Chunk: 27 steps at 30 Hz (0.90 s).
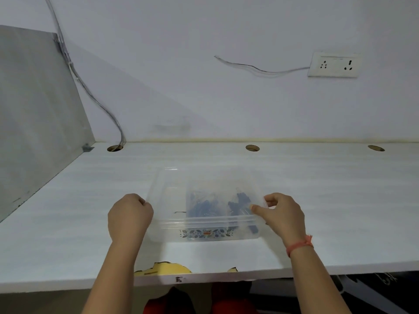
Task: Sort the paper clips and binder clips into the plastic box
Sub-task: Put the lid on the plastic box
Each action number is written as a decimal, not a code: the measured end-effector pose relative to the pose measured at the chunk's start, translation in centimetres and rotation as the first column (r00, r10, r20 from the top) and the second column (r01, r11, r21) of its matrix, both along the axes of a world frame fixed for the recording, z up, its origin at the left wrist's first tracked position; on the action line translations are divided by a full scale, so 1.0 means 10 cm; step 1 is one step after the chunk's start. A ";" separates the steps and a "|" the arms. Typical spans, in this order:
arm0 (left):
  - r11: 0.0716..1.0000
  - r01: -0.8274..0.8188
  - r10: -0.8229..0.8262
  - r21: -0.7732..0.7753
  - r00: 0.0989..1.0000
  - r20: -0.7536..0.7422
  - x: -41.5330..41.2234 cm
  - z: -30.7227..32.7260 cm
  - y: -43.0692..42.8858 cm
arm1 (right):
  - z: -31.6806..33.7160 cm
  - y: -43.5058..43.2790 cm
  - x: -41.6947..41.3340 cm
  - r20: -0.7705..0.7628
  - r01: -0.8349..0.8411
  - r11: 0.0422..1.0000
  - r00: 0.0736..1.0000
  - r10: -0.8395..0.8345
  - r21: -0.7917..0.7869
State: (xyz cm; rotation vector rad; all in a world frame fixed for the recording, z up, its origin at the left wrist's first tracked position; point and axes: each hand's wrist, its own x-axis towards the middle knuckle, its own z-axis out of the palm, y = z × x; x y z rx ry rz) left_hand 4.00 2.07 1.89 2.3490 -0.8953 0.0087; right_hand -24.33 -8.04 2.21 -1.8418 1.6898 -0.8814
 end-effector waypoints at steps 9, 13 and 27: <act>0.995 0.058 -0.049 0.086 0.993 -0.105 0.11 -0.05 -0.14 | 0.06 -0.12 0.04 0.094 -0.032 0.973 0.996 0.011 0.230; 0.996 -0.011 0.025 0.089 0.986 -0.165 0.05 -0.16 -0.26 | -0.04 -0.29 0.16 0.102 0.013 0.953 0.994 -0.046 0.303; 0.981 0.073 -0.015 0.181 0.952 -0.307 0.36 -0.06 -0.47 | -0.15 -0.90 0.15 0.116 -0.112 0.894 0.991 0.067 0.434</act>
